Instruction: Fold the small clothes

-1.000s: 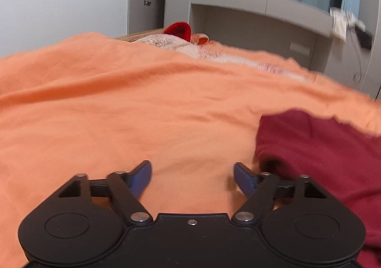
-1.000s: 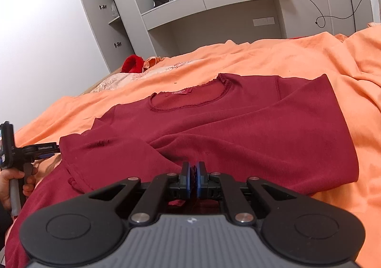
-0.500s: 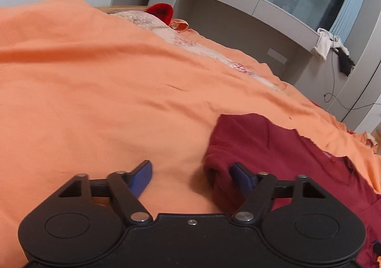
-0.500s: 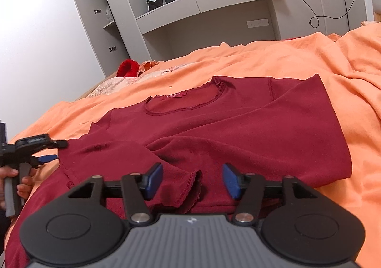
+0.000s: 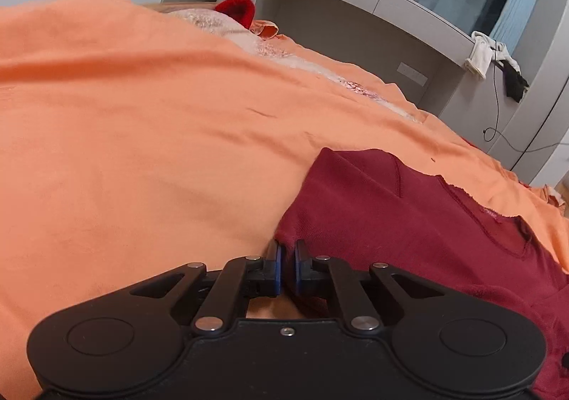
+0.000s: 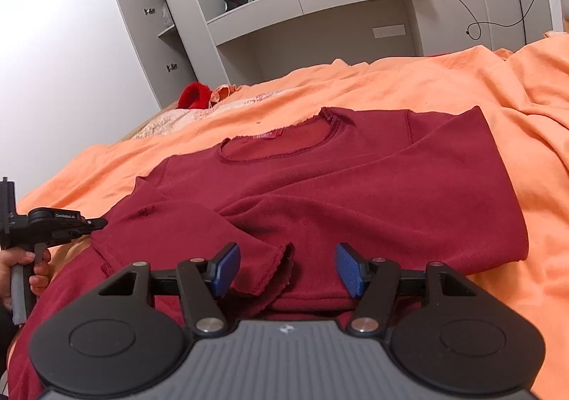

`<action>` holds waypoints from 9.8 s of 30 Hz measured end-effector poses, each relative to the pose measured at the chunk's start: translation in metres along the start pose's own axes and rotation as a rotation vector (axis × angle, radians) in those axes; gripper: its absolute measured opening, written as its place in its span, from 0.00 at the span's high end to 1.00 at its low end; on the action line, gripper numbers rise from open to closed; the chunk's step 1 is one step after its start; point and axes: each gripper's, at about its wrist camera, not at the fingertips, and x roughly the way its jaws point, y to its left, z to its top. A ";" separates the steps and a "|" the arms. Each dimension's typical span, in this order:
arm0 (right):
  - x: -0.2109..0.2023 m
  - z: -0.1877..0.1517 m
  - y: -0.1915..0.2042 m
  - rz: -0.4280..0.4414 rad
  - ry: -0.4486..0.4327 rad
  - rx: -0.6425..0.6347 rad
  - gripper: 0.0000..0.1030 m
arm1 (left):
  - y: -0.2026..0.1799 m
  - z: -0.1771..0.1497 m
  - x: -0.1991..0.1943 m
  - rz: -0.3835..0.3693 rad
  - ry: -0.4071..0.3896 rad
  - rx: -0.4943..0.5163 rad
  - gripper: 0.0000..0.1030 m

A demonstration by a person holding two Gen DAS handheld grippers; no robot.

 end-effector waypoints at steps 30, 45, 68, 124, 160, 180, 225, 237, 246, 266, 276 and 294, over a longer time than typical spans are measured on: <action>-0.202 -0.134 0.059 -0.038 -0.075 -0.678 0.00 | -0.084 -0.128 -0.265 -0.025 -0.248 0.504 0.01; -0.163 -0.212 0.106 -0.240 -0.055 -1.002 0.09 | -0.067 -0.210 -0.290 -0.065 -0.150 0.545 0.01; -0.241 -0.144 0.120 -0.130 -0.304 -0.856 0.94 | -0.156 -0.292 -0.261 -0.059 -0.282 1.007 0.10; -0.180 -0.010 0.086 -0.257 -0.444 -0.908 0.95 | -0.169 -0.103 -0.300 0.059 -0.463 0.761 0.93; -0.041 -0.002 0.005 -0.108 0.021 -0.812 0.01 | -0.103 -0.049 -0.119 -0.011 -0.056 0.500 0.06; -0.058 0.036 -0.105 -0.436 -0.125 -0.108 0.00 | -0.046 -0.025 -0.108 0.189 -0.023 0.191 0.05; -0.126 -0.008 -0.059 -0.183 -0.091 0.094 0.00 | -0.058 -0.080 -0.170 0.033 -0.001 0.201 0.97; -0.118 -0.013 -0.051 -0.199 -0.060 0.058 0.00 | -0.049 -0.094 -0.163 0.102 0.046 0.223 0.97; -0.121 -0.019 -0.027 -0.232 -0.085 -0.064 0.00 | -0.047 -0.094 -0.187 0.037 -0.001 0.217 0.93; -0.133 -0.072 0.077 -0.139 -0.212 -0.347 0.00 | -0.020 -0.127 -0.253 0.031 -0.028 0.075 0.01; -0.114 -0.120 0.122 -0.173 -0.177 -0.513 0.00 | -0.014 -0.166 -0.236 -0.056 0.014 -0.066 0.01; -0.099 -0.135 0.118 -0.203 -0.159 -0.461 0.00 | -0.016 -0.188 -0.246 -0.135 -0.044 -0.058 0.01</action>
